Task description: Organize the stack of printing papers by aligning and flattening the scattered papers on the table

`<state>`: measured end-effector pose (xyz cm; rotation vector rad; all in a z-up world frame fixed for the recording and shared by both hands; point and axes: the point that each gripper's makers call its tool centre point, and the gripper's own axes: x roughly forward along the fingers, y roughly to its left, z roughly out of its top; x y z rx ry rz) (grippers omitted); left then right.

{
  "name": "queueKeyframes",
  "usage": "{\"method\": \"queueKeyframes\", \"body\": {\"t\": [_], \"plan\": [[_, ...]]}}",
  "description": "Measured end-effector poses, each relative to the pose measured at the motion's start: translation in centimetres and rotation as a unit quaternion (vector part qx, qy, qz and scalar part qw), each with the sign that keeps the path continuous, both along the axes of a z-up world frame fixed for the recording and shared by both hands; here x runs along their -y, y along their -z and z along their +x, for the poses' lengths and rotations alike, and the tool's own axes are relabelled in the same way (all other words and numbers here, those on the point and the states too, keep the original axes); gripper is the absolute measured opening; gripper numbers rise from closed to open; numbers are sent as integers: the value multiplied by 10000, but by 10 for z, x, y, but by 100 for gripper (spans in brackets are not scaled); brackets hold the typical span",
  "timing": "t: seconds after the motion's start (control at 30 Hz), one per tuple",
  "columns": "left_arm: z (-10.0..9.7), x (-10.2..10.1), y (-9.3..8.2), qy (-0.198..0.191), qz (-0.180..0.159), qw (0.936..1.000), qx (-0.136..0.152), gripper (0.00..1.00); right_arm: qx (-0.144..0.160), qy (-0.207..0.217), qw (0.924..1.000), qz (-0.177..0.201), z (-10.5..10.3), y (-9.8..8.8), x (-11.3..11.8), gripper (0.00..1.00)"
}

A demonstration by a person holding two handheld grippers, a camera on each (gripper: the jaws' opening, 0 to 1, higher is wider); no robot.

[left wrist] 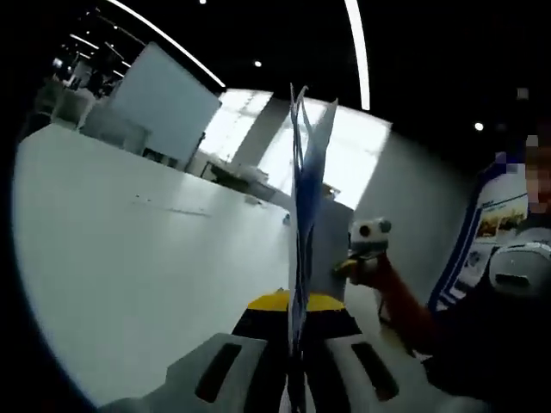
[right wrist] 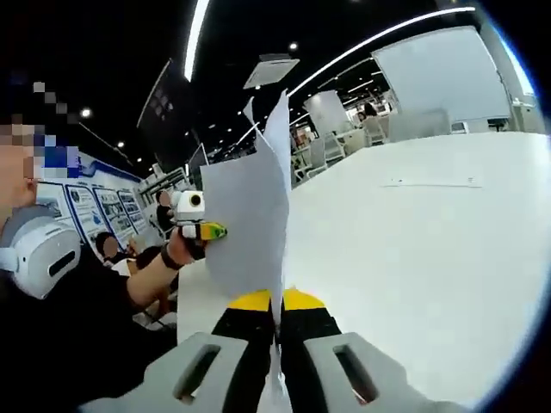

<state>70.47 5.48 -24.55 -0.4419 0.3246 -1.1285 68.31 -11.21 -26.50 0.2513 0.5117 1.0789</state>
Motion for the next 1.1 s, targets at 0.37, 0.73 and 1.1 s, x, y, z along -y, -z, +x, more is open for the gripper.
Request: {"method": "queueKeyframes", "body": {"t": [0.37, 0.73, 1.1], "plan": [[24, 0, 26, -548, 243, 9980, -205, 6, -87, 567, 9983, 129, 30, 5, 2, 0], [43, 6, 61, -907, 1109, 9896, 97, 7, -169, 1167, 9929, -124, 54, 40, 8, 0], [48, 5, 76, -1055, 1637, 9802, 366, 8, -185, 1353, 9901, -316, 63, 58, 10, 0]]}}
